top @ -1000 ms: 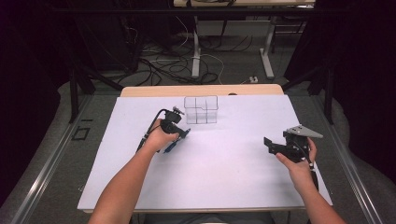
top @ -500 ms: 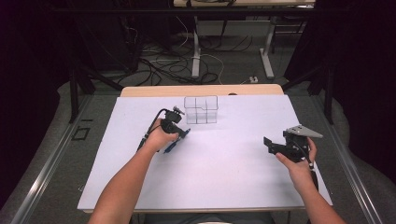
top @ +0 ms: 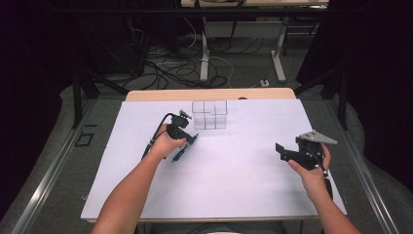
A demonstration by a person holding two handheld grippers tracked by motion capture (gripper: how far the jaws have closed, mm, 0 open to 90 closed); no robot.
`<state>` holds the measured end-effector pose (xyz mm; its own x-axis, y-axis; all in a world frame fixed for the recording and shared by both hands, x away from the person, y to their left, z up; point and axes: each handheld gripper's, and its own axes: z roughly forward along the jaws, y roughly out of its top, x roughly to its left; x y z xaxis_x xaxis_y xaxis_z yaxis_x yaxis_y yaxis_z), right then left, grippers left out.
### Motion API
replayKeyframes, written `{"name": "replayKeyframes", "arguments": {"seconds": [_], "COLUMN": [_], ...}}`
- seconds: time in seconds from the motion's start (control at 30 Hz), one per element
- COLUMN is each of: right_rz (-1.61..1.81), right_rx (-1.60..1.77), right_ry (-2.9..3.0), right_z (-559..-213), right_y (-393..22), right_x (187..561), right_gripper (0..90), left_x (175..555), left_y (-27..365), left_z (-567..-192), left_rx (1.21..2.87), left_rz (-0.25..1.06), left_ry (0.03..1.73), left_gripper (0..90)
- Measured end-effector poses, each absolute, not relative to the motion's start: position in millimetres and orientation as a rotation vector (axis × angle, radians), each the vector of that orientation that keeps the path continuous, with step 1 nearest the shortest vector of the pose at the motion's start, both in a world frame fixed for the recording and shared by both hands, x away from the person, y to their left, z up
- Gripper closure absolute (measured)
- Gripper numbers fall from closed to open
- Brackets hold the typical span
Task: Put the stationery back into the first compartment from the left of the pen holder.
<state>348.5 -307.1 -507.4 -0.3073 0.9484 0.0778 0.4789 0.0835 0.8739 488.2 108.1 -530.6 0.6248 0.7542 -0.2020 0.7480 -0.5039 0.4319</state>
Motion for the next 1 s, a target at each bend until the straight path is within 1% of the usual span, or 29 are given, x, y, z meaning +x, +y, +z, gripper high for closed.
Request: {"name": "replayKeyframes", "arguments": {"seconds": [0.23,0.57,0.67,0.83,0.9,1.0], "right_rz": [1.151,1.161,1.154,1.162,1.162,1.162], "right_rx": [1.408,1.404,1.41,1.397,1.396,1.399], "right_ry": [1.844,1.842,1.843,1.844,1.844,1.835], "right_z": [-507.6,-507.6,-507.4,-507.6,-507.6,-507.9], "right_y": [-306.6,-306.2,-306.5,-306.0,-305.7,-305.0], "right_x": [348.5,348.5,348.3,348.9,349.0,349.1], "right_gripper": [15.4,15.4,15.4,15.4,15.3,15.4], "left_x": [484.5,482.2,480.7,479.9,479.0,477.2], "left_y": [108.4,111.9,111.8,112.5,112.3,111.4], "left_z": [-523.8,-511.5,-509.9,-507.7,-507.4,-503.9], "left_rx": [2.309,2.254,2.234,2.245,2.225,2.21], "left_rz": [-0.001,0.031,0.011,-0.003,-0.025,-0.013], "left_ry": [1.223,1.186,1.207,1.189,1.21,1.194], "left_gripper": [79.9,79.8,79.8,79.7,79.8,79.8]}}
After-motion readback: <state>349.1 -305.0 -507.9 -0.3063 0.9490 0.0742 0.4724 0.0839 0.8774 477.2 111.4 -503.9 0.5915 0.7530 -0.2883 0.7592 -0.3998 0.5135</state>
